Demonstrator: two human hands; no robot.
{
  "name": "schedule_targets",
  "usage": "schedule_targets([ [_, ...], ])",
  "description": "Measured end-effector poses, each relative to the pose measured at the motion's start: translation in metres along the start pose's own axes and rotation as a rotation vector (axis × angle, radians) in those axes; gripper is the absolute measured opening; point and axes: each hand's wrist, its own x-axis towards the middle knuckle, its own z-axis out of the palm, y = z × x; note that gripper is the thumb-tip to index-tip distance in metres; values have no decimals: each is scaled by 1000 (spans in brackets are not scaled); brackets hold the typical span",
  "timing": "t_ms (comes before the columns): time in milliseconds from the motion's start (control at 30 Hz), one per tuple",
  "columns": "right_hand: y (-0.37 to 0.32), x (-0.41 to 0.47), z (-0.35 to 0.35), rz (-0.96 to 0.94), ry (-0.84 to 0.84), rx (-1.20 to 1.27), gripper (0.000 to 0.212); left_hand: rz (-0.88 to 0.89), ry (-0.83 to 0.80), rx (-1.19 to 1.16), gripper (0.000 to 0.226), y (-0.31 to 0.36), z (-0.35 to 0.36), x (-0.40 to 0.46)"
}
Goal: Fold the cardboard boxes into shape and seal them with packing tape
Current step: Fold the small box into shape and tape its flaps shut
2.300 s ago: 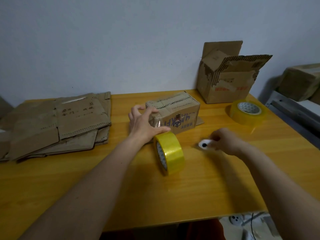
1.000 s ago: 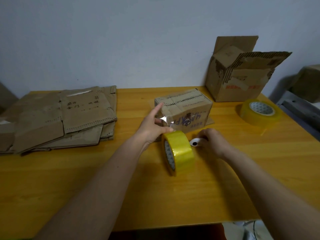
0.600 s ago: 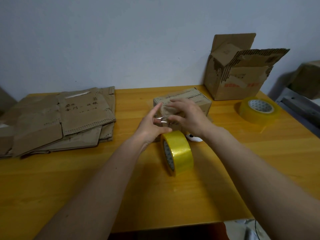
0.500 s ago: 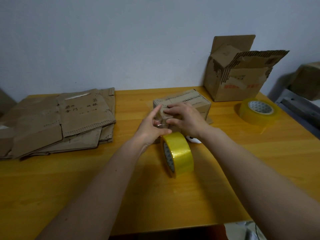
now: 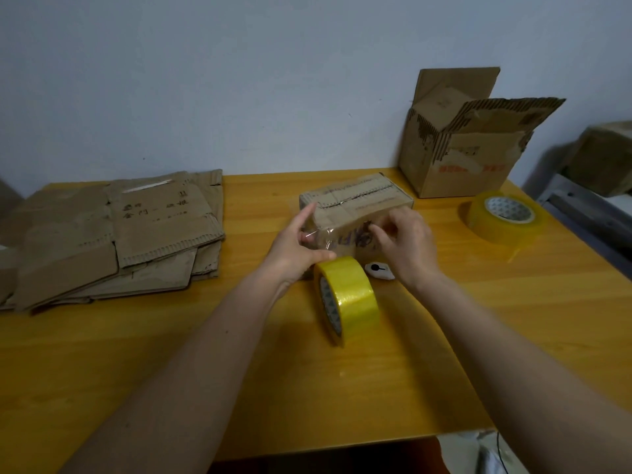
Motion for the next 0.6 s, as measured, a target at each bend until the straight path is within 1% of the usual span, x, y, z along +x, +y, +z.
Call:
schedule_targets([
  [67,15,-7,7,107,-164,-108,14,-11,-5,-1,101,1,0,0],
  [133,24,-11,12,244,-370,-132,30,-19,-4,-15,101,2,1,0],
  [167,26,-14,13,296,-428,-115,36,-17,2,-17,101,2,2,0],
  [200,28,-16,16,316,-439,-99,37,-14,8,-12,101,2,2,0],
  [300,32,-19,19,373,-398,-17,32,-19,16,13,102,3,2,-2],
  [367,30,-21,17,440,-420,71,25,-30,13,46,102,3,1,-2],
  [400,28,-22,15,439,-416,121,19,-32,9,59,102,3,1,-2],
  [467,22,-21,6,360,-347,251,6,-29,-2,58,103,4,2,-3],
  [533,11,-16,-4,236,-271,381,13,-31,3,56,102,4,3,-3],
  [600,-2,-9,-12,90,-258,392,23,-29,21,56,101,5,4,-4],
])
